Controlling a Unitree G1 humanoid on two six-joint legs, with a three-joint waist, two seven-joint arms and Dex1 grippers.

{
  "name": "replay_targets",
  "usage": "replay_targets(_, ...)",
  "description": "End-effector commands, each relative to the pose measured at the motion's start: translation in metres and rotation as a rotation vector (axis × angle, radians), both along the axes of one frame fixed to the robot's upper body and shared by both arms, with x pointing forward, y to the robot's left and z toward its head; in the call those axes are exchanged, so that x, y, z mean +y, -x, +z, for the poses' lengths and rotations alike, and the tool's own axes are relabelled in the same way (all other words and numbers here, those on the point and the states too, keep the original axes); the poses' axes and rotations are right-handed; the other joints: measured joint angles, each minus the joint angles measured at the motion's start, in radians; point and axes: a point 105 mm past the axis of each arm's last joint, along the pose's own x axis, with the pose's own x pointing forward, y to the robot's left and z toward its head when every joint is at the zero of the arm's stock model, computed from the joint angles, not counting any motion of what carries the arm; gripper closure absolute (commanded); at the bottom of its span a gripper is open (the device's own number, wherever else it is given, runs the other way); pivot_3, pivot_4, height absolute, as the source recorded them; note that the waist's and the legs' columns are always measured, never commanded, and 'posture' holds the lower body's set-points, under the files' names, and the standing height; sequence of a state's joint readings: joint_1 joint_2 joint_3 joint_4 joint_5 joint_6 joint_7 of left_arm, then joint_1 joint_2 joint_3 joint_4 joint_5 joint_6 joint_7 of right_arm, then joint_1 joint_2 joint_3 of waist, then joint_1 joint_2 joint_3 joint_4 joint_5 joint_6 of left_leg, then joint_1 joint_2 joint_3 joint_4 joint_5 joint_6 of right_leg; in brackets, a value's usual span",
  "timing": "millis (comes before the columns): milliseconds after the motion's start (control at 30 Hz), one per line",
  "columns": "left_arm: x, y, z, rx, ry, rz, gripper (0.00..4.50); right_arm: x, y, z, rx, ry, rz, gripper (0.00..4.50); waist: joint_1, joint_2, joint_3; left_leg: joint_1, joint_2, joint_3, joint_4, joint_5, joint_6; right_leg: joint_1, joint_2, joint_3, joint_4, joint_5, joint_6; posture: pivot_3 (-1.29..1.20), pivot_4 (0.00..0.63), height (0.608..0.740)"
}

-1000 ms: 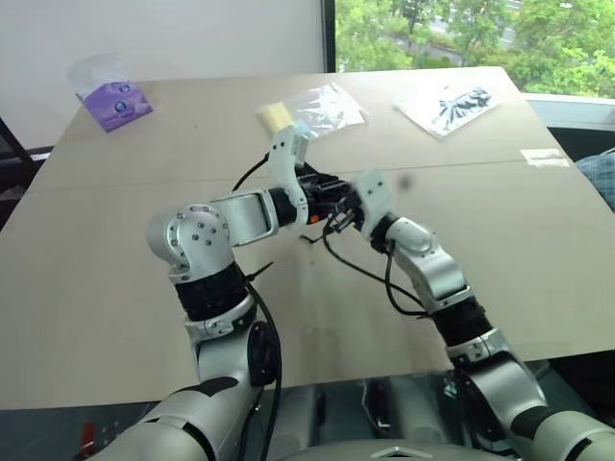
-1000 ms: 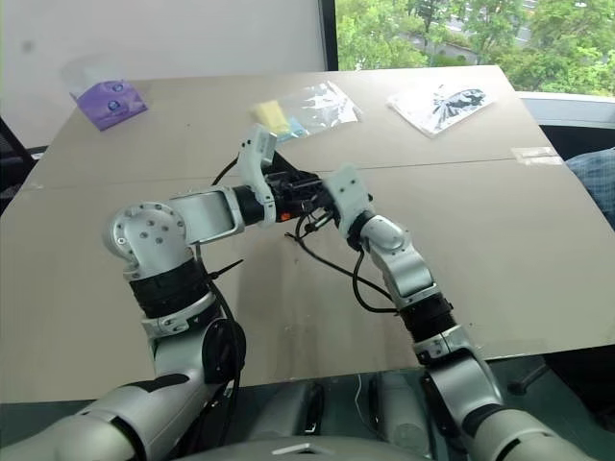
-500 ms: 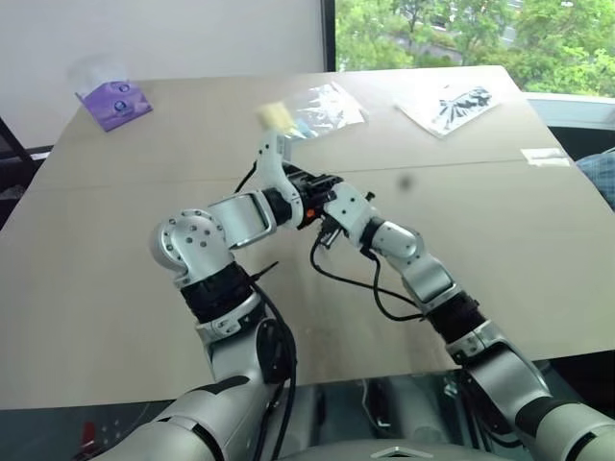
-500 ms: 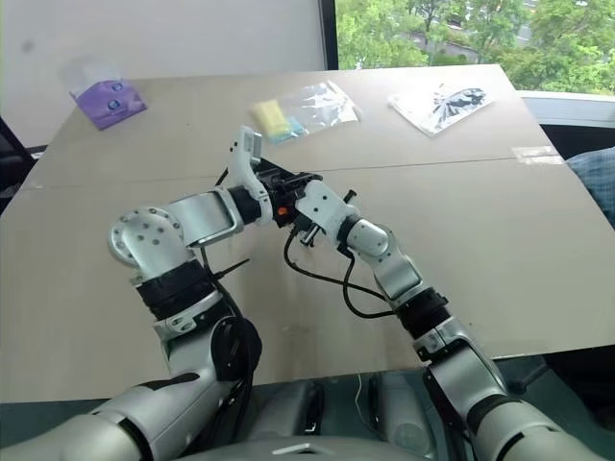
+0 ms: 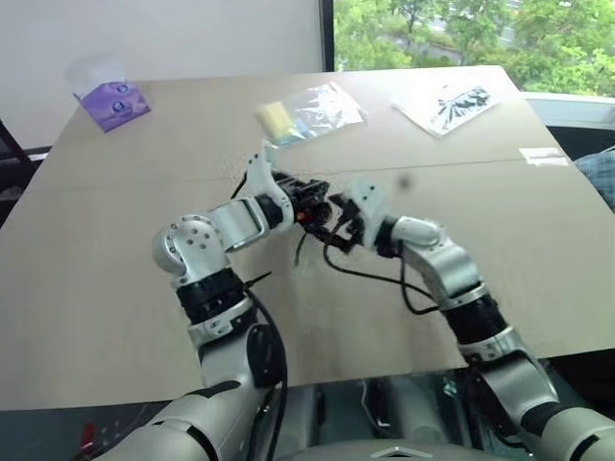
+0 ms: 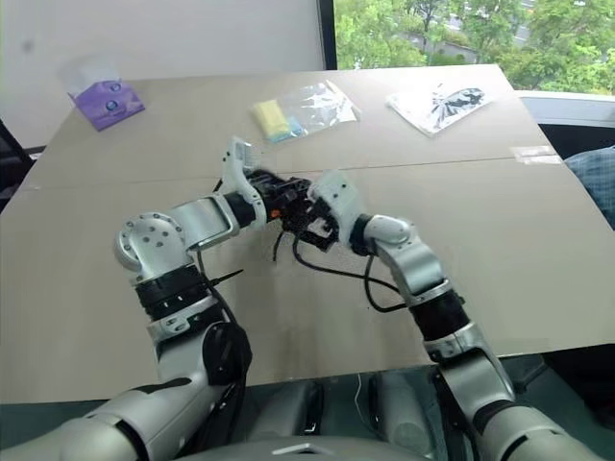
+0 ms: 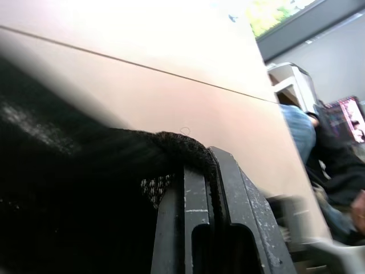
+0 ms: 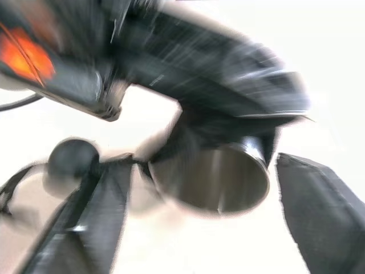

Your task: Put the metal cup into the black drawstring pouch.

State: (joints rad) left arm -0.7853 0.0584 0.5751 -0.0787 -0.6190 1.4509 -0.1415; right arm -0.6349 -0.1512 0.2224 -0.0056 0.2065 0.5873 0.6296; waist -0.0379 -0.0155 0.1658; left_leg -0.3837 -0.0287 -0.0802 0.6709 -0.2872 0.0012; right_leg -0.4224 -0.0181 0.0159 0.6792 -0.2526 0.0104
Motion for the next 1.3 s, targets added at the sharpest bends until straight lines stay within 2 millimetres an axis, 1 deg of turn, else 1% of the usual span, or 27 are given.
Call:
replay_targets(33,0.008,-0.007,0.007,-0.052,-0.010,0.014,4.50,-0.014,0.011,0.043,-0.064,-0.071,0.020,0.62,0.003,0.000,0.000,0.000,0.000,0.000,0.000,0.000,0.000,0.000,0.000,0.000,0.000,0.000,0.000,0.00,0.150,0.740)
replay_targets(133,0.016,-0.012,0.006,-0.052,-0.009,0.029,4.50,-0.024,0.022,0.056,-0.027,-0.110,0.078,0.62,0.004,0.000,0.000,0.000,0.000,0.000,0.000,0.000,0.000,0.000,0.000,0.000,-0.001,0.000,0.000,0.00,0.150,0.740)
replay_targets(167,0.019,-0.015,0.009,-0.058,0.001,0.031,4.50,-0.028,0.027,0.055,-0.020,-0.101,0.096,0.35,0.004,0.000,0.000,0.000,-0.001,0.000,0.000,0.000,0.000,0.000,-0.001,0.000,-0.001,0.000,0.000,0.00,0.150,0.740)
replay_targets(200,0.022,-0.018,0.014,-0.068,0.017,0.033,4.50,-0.031,0.030,0.049,-0.006,-0.087,0.099,0.07,0.005,0.000,0.000,0.000,-0.001,0.000,0.000,0.000,0.000,0.000,-0.001,0.000,-0.001,0.000,0.000,0.00,0.150,0.740)
replay_targets(300,0.028,-0.022,0.026,-0.091,0.065,0.024,4.50,-0.033,0.019,0.025,0.058,-0.042,-0.010,0.03,0.003,0.000,0.000,0.000,-0.001,0.000,0.000,0.000,0.000,0.000,-0.001,0.000,0.000,0.000,0.000,0.00,0.150,0.740)
replay_targets(367,0.032,-0.024,0.031,-0.101,0.065,0.026,4.50,-0.025,0.019,0.016,0.104,-0.066,-0.006,0.03,-0.001,0.000,0.000,0.000,0.000,0.000,0.000,0.000,0.000,0.000,-0.001,0.000,0.000,0.000,0.000,0.00,0.150,0.740)
replay_targets(500,0.034,-0.024,0.034,-0.113,0.042,0.017,4.50,-0.007,0.014,0.006,0.154,-0.096,-0.014,0.03,-0.003,0.000,0.000,0.000,0.000,0.001,-0.001,0.000,0.000,-0.001,0.000,0.001,0.000,0.000,0.000,0.00,0.150,0.740)
replay_targets(567,0.033,-0.021,0.036,-0.127,0.038,0.006,4.50,0.001,0.006,0.001,0.175,-0.110,-0.035,0.03,-0.001,0.000,0.000,-0.001,0.000,0.000,0.000,0.000,0.000,-0.001,0.000,0.001,0.000,0.000,0.000,0.00,0.150,0.740)
replay_targets(667,0.033,-0.020,0.038,-0.149,0.052,0.006,4.50,0.006,-0.005,0.005,0.145,-0.136,-0.068,0.03,0.000,0.000,0.000,0.000,-0.001,0.001,0.000,0.000,0.000,-0.001,-0.001,0.001,0.000,0.000,0.000,0.00,0.150,0.740)
replay_targets(767,0.034,-0.017,0.045,-0.165,0.095,0.004,4.50,0.008,-0.008,0.016,0.114,-0.177,-0.055,0.03,0.000,0.000,0.000,-0.001,-0.001,0.000,0.000,0.000,0.000,-0.001,-0.001,0.000,0.000,0.000,0.000,0.00,0.150,0.740)
replay_targets(900,0.036,-0.014,0.049,-0.170,0.123,0.007,4.50,0.006,-0.007,0.016,0.096,-0.164,-0.037,0.03,-0.001,0.000,0.000,-0.002,-0.001,0.000,0.000,0.000,0.000,-0.003,-0.001,0.000,0.000,0.000,0.000,0.00,0.150,0.740)
replay_targets(1000,0.036,-0.013,0.052,-0.180,0.133,0.020,4.50,0.009,0.000,0.013,0.143,-0.191,0.001,0.03,-0.001,0.000,0.000,-0.002,-0.001,0.000,0.000,0.000,0.000,-0.003,-0.001,0.000,0.000,0.000,0.000,0.00,0.150,0.740)
replay_targets(1133,0.034,-0.011,0.057,-0.191,0.161,0.032,4.50,0.026,0.013,0.008,0.214,-0.223,0.098,0.03,-0.004,0.000,0.000,-0.002,-0.001,0.000,0.000,0.000,0.000,-0.003,-0.001,0.000,0.000,0.000,0.000,0.00,0.150,0.740)
replay_targets(1200,0.034,-0.011,0.059,-0.194,0.168,0.038,4.50,0.035,0.013,0.008,0.244,-0.259,0.122,0.03,-0.004,0.000,0.000,-0.002,-0.001,0.000,0.000,0.000,0.000,-0.003,-0.001,0.000,0.000,0.000,0.000,0.00,0.150,0.740)
replay_targets(1300,0.035,-0.011,0.061,-0.197,0.170,0.042,4.50,0.050,0.010,0.001,0.263,-0.264,0.143,0.03,-0.003,0.000,0.000,-0.001,-0.001,0.000,0.000,0.000,0.000,-0.003,-0.001,0.001,0.001,0.000,0.000,0.00,0.150,0.740)
